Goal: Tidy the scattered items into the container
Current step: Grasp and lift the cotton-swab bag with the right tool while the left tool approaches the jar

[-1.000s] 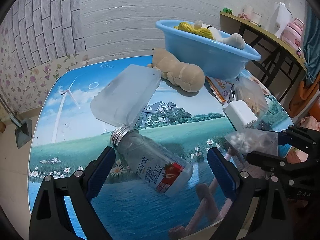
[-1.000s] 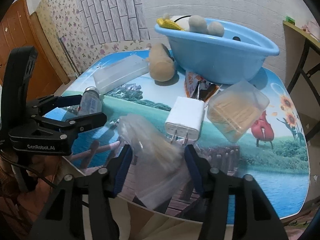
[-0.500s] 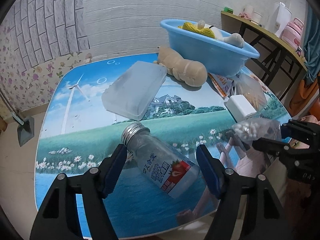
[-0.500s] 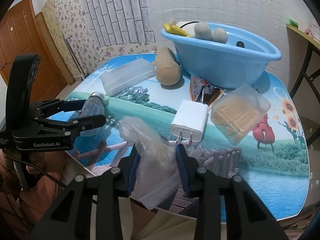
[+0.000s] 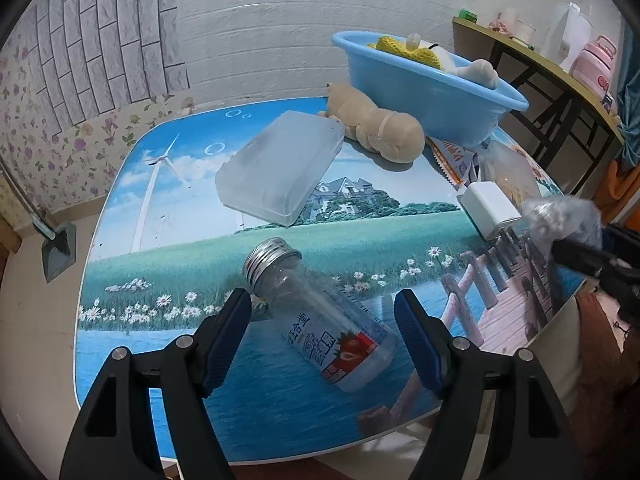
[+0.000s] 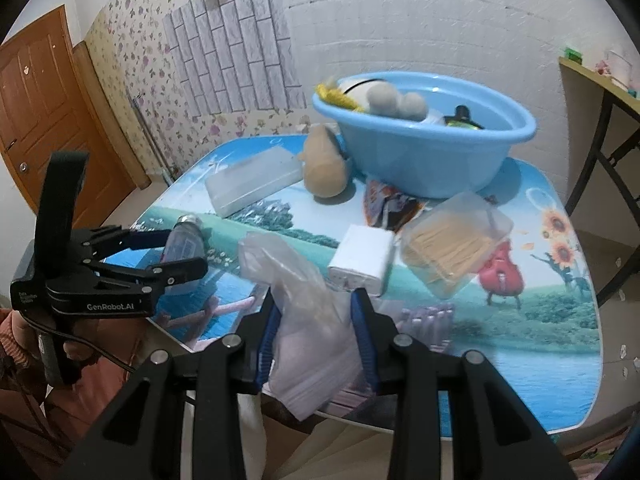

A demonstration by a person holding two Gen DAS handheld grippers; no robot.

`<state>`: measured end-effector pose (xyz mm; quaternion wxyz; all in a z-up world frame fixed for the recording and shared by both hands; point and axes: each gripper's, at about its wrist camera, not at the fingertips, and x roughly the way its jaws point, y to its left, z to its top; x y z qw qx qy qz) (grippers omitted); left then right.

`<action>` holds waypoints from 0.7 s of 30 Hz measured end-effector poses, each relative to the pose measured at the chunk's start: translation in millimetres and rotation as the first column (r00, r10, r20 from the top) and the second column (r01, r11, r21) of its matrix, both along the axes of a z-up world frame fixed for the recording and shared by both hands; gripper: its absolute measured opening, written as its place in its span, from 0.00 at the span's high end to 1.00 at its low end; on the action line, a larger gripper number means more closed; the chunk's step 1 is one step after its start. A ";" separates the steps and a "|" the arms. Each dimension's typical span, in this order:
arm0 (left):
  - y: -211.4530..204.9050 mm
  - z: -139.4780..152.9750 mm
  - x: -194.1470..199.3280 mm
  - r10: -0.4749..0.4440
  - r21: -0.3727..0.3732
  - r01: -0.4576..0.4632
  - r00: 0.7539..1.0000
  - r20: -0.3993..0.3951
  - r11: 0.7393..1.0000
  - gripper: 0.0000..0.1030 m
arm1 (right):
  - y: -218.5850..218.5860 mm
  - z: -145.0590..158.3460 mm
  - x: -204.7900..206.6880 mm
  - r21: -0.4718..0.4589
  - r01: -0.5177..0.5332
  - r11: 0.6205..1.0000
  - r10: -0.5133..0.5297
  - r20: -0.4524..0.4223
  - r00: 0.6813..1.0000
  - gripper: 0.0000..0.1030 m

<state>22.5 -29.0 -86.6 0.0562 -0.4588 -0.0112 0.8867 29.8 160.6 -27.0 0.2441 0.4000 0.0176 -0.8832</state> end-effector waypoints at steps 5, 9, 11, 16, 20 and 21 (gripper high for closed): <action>-7.3 -1.6 4.2 0.023 -0.011 -0.023 1.000 0.006 1.000 0.28 | 27.7 3.6 -0.9 -0.003 0.087 0.996 -0.087 -0.013 0.996 0.66; -12.1 -5.6 5.8 0.039 -0.020 -0.038 0.999 0.020 0.999 0.28 | 48.9 2.2 -0.8 0.006 0.156 0.988 -0.156 -0.014 0.988 0.66; -12.1 -7.8 4.2 0.044 -0.019 -0.044 0.999 0.029 0.999 0.28 | 57.7 -2.2 -1.7 0.030 0.194 0.981 -0.194 -0.008 0.981 0.66; -6.2 -11.8 0.0 0.025 -0.035 -0.024 0.999 0.023 0.999 0.28 | 64.8 -15.5 -4.0 0.049 0.216 0.975 -0.218 0.030 0.976 0.65; -1.2 -12.9 -2.2 0.012 -0.052 -0.011 1.000 0.016 0.999 0.28 | 61.1 -20.0 -5.2 0.067 0.209 0.976 -0.211 0.032 0.977 0.64; -1.7 -14.0 -3.1 0.012 -0.051 -0.011 1.000 0.014 0.999 0.28 | 59.8 -21.5 -5.6 0.069 0.199 0.978 -0.202 0.038 0.979 0.64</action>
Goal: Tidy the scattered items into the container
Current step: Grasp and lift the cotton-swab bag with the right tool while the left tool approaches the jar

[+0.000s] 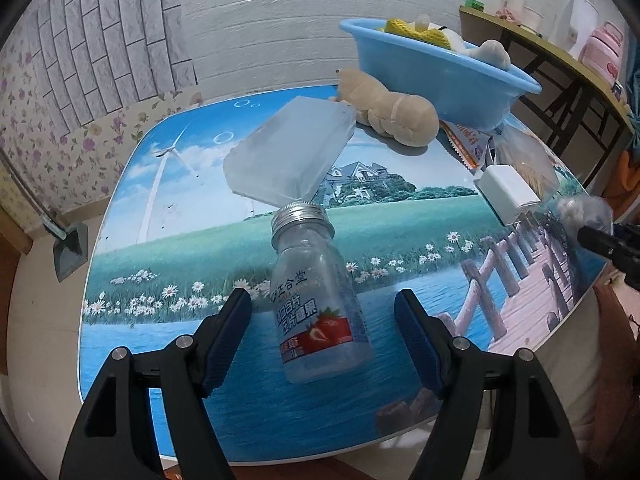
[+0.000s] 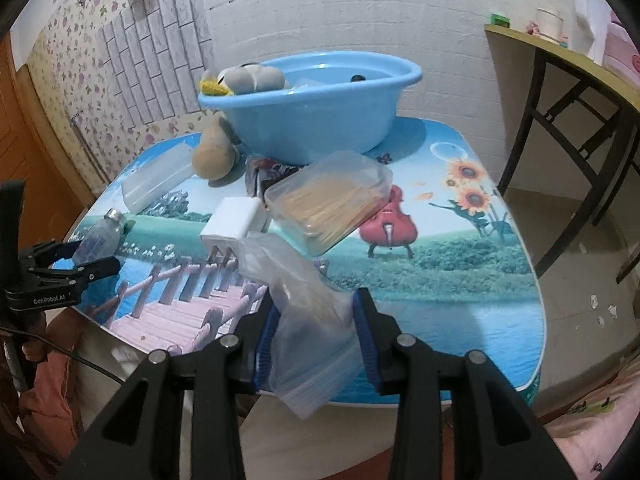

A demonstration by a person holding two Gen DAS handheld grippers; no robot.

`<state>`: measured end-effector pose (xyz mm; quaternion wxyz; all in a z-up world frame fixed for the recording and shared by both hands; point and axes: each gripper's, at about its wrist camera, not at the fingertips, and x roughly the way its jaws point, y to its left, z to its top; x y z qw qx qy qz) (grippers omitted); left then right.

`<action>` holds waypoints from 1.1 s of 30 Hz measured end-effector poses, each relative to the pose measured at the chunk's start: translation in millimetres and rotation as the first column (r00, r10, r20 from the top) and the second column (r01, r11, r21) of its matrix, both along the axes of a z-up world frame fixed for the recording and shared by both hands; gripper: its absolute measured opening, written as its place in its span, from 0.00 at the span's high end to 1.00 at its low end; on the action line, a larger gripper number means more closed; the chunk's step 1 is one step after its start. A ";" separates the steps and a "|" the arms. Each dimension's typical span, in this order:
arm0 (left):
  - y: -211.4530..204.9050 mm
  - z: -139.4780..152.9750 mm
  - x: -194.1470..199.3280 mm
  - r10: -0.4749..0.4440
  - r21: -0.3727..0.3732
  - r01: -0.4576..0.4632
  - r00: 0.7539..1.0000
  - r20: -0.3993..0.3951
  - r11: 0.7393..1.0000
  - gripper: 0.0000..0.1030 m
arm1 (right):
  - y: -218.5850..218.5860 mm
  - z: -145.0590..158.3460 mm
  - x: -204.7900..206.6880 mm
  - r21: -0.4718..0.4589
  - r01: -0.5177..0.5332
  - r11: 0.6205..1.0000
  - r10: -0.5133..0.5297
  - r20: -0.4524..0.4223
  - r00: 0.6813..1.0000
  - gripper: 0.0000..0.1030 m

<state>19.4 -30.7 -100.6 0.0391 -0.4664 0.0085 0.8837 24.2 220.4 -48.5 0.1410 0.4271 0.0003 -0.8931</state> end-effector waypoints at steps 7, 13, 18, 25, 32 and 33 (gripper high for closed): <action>1.7 -3.9 -6.6 -0.011 -0.002 0.011 1.000 -0.003 1.000 0.09 | -6.5 -10.1 -1.9 0.021 -0.023 1.000 0.023 0.029 0.999 0.44; 8.4 -3.4 -5.2 -0.028 -0.003 0.028 1.000 -0.007 1.000 0.00 | -8.5 -13.6 -3.7 0.033 -0.033 0.999 0.032 0.028 0.999 0.41; 7.3 -3.4 -3.8 -0.030 0.003 0.030 0.999 -0.023 1.000 0.00 | -9.0 -13.8 -4.8 0.038 -0.030 0.999 0.030 0.021 0.999 0.41; 7.3 -4.0 -2.8 -0.022 0.001 0.022 0.999 -0.036 1.000 0.00 | -7.1 -14.2 -6.3 0.022 -0.025 0.999 0.025 0.013 1.000 0.41; 8.1 -4.2 0.2 -0.025 0.001 0.026 0.999 -0.046 1.000 0.00 | -0.4 -13.3 -6.3 -0.013 0.001 1.000 -0.001 0.012 1.000 0.41; 8.1 -4.0 0.4 -0.028 0.002 0.028 0.998 -0.047 1.000 0.00 | 0.3 -13.3 -6.4 -0.016 0.006 1.000 -0.005 0.012 1.000 0.41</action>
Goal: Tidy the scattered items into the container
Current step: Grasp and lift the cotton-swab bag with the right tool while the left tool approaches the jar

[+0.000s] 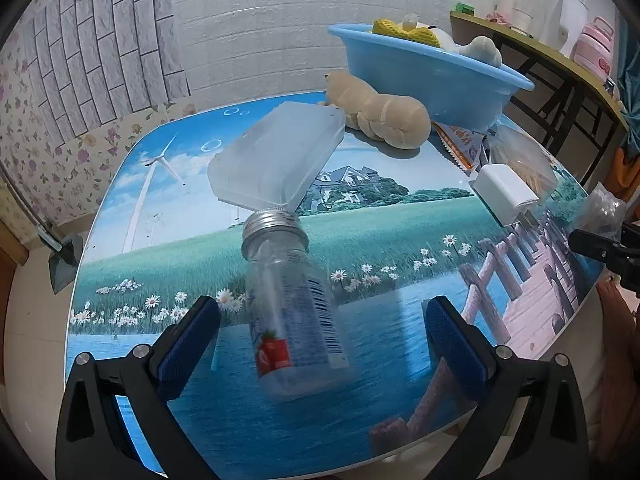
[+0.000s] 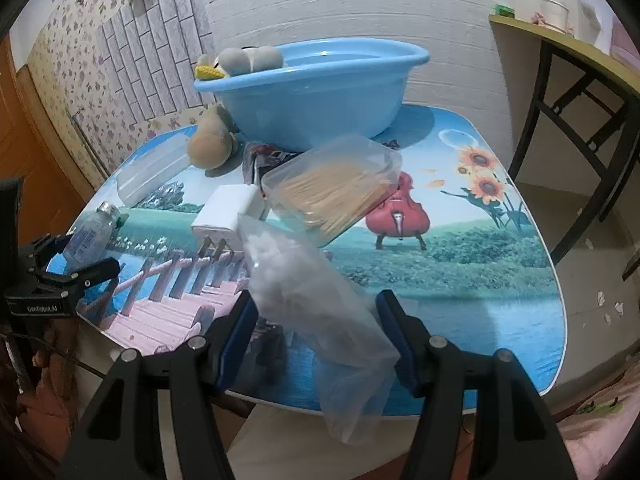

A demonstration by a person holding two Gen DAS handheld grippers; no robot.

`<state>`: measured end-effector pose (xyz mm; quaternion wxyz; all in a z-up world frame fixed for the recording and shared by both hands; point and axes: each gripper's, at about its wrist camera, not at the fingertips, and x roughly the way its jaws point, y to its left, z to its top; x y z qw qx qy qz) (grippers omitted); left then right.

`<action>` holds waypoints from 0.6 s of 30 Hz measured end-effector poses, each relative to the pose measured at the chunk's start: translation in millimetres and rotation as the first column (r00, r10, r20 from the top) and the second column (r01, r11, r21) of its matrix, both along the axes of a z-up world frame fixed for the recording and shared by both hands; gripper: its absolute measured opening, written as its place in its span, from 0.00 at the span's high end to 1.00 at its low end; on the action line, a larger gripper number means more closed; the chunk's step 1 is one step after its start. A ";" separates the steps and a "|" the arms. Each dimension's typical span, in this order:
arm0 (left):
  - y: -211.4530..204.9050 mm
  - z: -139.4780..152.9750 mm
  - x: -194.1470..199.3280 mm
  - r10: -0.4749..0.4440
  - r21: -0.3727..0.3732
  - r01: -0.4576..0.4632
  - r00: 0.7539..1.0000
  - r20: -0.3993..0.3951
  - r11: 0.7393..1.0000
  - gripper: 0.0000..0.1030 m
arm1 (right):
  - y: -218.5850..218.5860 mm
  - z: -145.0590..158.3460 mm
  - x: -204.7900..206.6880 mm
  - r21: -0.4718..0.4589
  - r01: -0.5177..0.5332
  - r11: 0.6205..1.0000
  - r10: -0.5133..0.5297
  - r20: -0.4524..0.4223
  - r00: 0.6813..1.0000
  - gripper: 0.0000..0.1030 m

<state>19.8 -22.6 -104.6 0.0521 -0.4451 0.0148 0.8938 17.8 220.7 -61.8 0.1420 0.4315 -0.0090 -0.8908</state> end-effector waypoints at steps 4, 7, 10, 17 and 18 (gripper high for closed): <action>0.9 2.3 2.6 -0.020 0.009 0.020 1.000 -0.015 1.000 0.13 | 2.1 0.4 0.0 -0.011 0.008 1.000 -0.008 -0.001 1.000 0.52; 1.0 5.2 4.8 -0.019 0.010 0.019 0.999 -0.035 1.000 0.34 | 3.0 1.0 0.1 -0.024 0.005 1.000 -0.005 0.002 1.000 0.63; -0.9 6.7 4.9 -0.007 0.011 0.008 0.999 -0.046 1.000 0.59 | 2.4 1.3 0.7 -0.025 0.005 1.000 -0.005 0.000 1.000 0.66; -1.4 11.3 7.7 -0.005 0.019 0.006 0.999 -0.049 1.000 0.60 | 2.4 4.8 3.8 -0.041 0.001 0.999 -0.002 -0.014 1.000 0.70; -1.2 16.0 9.8 -0.005 0.021 0.006 0.998 -0.064 1.000 0.60 | 2.3 6.5 4.6 -0.048 -0.003 0.999 0.002 -0.019 1.000 0.70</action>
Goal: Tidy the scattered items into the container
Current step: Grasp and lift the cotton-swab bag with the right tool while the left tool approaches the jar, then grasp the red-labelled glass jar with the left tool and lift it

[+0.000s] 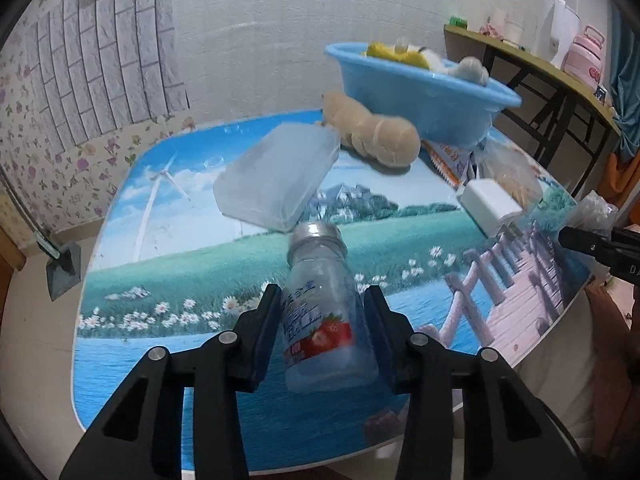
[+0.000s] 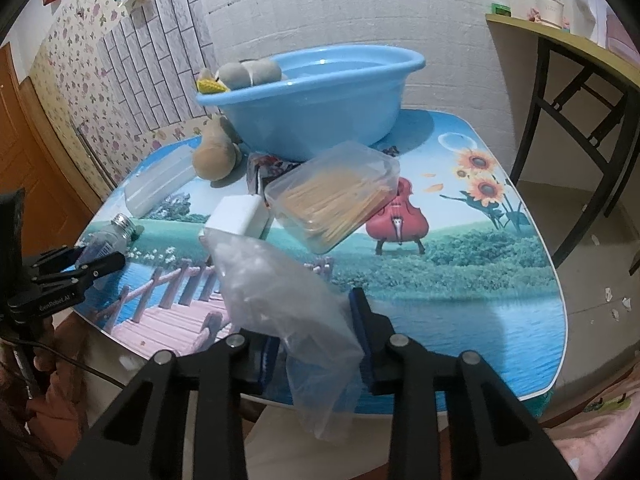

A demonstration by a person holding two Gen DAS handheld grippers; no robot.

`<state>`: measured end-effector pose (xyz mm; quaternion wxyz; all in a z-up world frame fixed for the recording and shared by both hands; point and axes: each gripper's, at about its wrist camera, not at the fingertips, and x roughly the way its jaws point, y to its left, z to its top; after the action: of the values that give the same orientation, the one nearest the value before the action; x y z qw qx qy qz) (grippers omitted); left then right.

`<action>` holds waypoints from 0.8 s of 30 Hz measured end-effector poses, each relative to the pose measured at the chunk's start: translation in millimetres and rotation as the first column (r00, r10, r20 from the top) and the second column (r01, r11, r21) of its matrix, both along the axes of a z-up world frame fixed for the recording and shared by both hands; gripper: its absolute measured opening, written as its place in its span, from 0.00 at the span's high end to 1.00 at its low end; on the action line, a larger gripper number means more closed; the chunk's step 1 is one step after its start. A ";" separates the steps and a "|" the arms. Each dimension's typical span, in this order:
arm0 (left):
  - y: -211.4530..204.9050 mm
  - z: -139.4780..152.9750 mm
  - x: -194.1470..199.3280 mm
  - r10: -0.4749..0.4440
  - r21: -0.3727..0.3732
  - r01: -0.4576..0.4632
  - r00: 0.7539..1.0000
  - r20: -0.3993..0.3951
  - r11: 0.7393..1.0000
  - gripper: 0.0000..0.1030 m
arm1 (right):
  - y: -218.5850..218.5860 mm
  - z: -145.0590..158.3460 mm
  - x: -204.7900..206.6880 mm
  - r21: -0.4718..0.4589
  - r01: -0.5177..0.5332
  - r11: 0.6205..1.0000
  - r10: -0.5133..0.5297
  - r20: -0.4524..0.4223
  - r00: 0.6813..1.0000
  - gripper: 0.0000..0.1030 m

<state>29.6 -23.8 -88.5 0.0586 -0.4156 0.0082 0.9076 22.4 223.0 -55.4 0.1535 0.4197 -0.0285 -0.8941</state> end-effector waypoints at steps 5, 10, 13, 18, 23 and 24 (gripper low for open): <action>1.5 17.5 2.2 -0.006 0.017 0.007 0.999 -0.040 1.000 0.62 | -1.0 9.7 3.0 -0.022 -0.015 1.000 0.014 -0.034 0.999 0.71; 4.6 33.9 4.5 -0.002 0.023 0.004 0.996 -0.091 1.000 0.63 | -1.9 16.6 2.9 -0.042 -0.023 0.999 0.020 -0.053 0.998 0.72; 8.4 47.0 5.8 -0.017 0.027 0.021 0.992 -0.125 0.999 0.63 | -0.9 20.9 4.7 -0.071 -0.039 0.997 0.034 -0.073 0.997 0.73; 14.9 65.7 1.6 -0.035 0.040 0.042 0.986 -0.166 0.998 0.63 | -1.0 28.4 5.8 -0.094 -0.051 0.994 0.042 -0.097 0.994 0.73; 24.4 81.1 -4.2 -0.057 0.045 0.067 0.978 -0.201 0.997 0.63 | -2.9 41.9 6.7 -0.103 -0.067 0.992 0.052 -0.136 0.989 0.73; 27.0 85.1 -6.4 -0.063 0.050 0.075 0.976 -0.210 0.996 0.63 | -2.9 45.6 5.9 -0.106 -0.070 0.992 0.055 -0.144 0.988 0.73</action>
<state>23.2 3.2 -3.5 0.1008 -0.3157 0.0027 0.9435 28.4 220.1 -9.8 0.2060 0.3473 -0.0539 -0.9132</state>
